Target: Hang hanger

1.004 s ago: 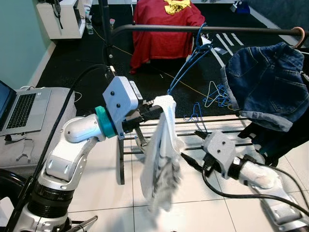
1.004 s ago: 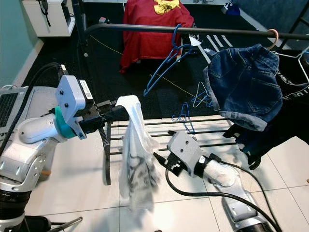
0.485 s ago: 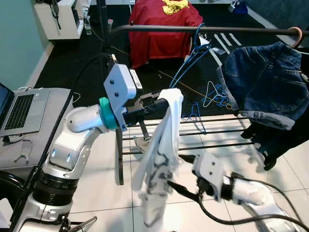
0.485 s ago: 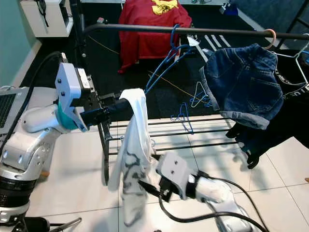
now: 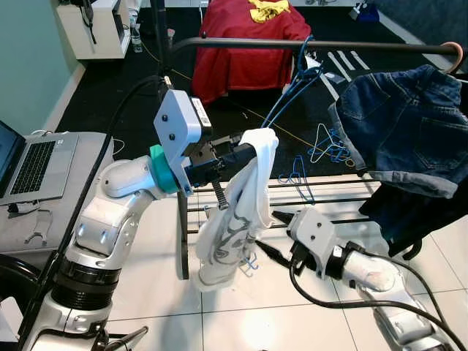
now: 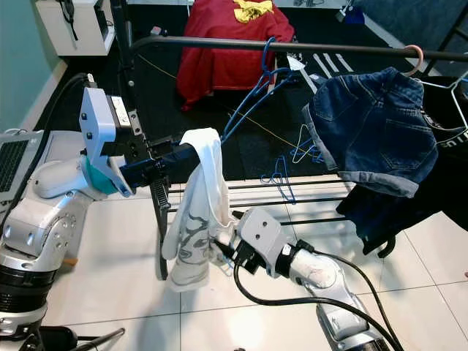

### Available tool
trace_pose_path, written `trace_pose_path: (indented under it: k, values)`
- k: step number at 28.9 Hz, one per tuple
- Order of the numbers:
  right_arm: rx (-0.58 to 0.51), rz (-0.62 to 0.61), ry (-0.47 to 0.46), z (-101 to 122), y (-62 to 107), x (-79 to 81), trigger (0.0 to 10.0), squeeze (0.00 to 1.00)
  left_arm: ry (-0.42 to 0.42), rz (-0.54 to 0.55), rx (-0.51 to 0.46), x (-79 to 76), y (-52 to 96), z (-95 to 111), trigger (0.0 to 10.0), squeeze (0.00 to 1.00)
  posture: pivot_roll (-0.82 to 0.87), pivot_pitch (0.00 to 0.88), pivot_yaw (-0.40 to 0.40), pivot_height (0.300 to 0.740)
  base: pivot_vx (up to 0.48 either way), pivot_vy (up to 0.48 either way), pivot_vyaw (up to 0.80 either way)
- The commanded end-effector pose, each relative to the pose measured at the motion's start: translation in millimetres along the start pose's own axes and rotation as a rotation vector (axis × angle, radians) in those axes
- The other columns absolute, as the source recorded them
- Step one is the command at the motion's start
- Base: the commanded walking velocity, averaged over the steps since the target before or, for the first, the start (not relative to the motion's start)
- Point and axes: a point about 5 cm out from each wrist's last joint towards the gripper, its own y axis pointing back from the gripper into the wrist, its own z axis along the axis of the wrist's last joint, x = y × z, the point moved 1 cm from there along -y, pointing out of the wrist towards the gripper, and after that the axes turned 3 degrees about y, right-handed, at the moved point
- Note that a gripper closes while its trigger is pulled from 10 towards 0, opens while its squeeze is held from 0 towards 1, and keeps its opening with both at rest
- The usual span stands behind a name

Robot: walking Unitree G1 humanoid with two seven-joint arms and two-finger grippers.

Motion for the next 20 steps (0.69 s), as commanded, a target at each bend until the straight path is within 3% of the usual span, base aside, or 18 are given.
trace_pose_path:
  k: [1,4,6,7,9,14,15,17,18,19,20]
  values:
    - [0.015,-0.048,0.014,-4,0.8,-4.9,10.0,0.00,-0.011,-0.015,-0.028,-2.5,-3.7,6,10.0,0.00,-0.15,0.148,0.059,0.740,0.000,0.000,0.00]
    - [0.016,-0.109,-0.002,-4,0.0,-11.6,10.0,0.00,-0.008,-0.014,-0.021,-4.5,-3.6,3,10.0,0.00,-0.15,0.151,0.060,0.740,0.000,0.000,0.00]
    - [-0.008,-0.187,-0.090,-3,-0.5,-19.5,10.0,0.00,-0.002,-0.010,-0.014,-7.6,-4.0,0,10.0,0.00,-0.15,0.151,0.059,0.740,0.000,0.000,0.00]
    - [-0.008,-0.187,-0.090,-3,-0.5,-19.5,10.0,0.00,-0.002,-0.010,-0.014,-7.6,-4.0,0,10.0,0.00,-0.15,0.151,0.059,0.740,0.000,0.000,0.00]
    - [-0.090,-0.223,-0.213,5,0.1,-21.9,10.0,0.00,0.013,0.014,-0.007,-9.2,-4.4,-4,10.0,0.00,-0.15,0.153,0.061,0.740,0.000,0.000,0.00]
    - [-0.111,-0.226,-0.239,7,0.4,-22.0,10.0,0.00,0.017,0.021,-0.005,-9.4,-4.4,-5,10.0,0.00,-0.15,0.153,0.061,0.740,0.000,0.000,0.00]
    - [-0.151,-0.232,-0.313,11,0.8,-19.7,10.0,0.00,0.033,0.028,-0.010,-11.2,-4.4,-6,10.0,0.00,-0.15,0.156,0.062,0.740,0.000,0.000,0.00]
    - [-0.151,-0.232,-0.313,11,0.8,-19.7,10.0,0.00,0.033,0.028,-0.010,-11.2,-4.4,-6,10.0,0.00,-0.15,0.156,0.062,0.740,0.000,0.000,0.00]
    - [-0.190,-0.206,-0.377,15,0.5,-13.5,10.0,0.00,0.045,0.031,-0.015,-12.8,-4.5,-6,10.0,0.00,-0.15,0.156,0.062,0.740,0.000,0.000,0.00]
    - [-0.190,-0.206,-0.377,15,0.5,-13.5,10.0,0.00,0.045,0.031,-0.015,-12.8,-4.5,-6,10.0,0.00,-0.15,0.156,0.062,0.740,0.000,0.000,0.00]
    - [-0.254,-0.162,-0.476,22,-0.7,-6.2,10.0,0.00,0.055,0.032,-0.021,-14.3,-4.7,-6,10.0,0.00,-0.15,0.156,0.059,0.740,0.000,0.000,0.00]
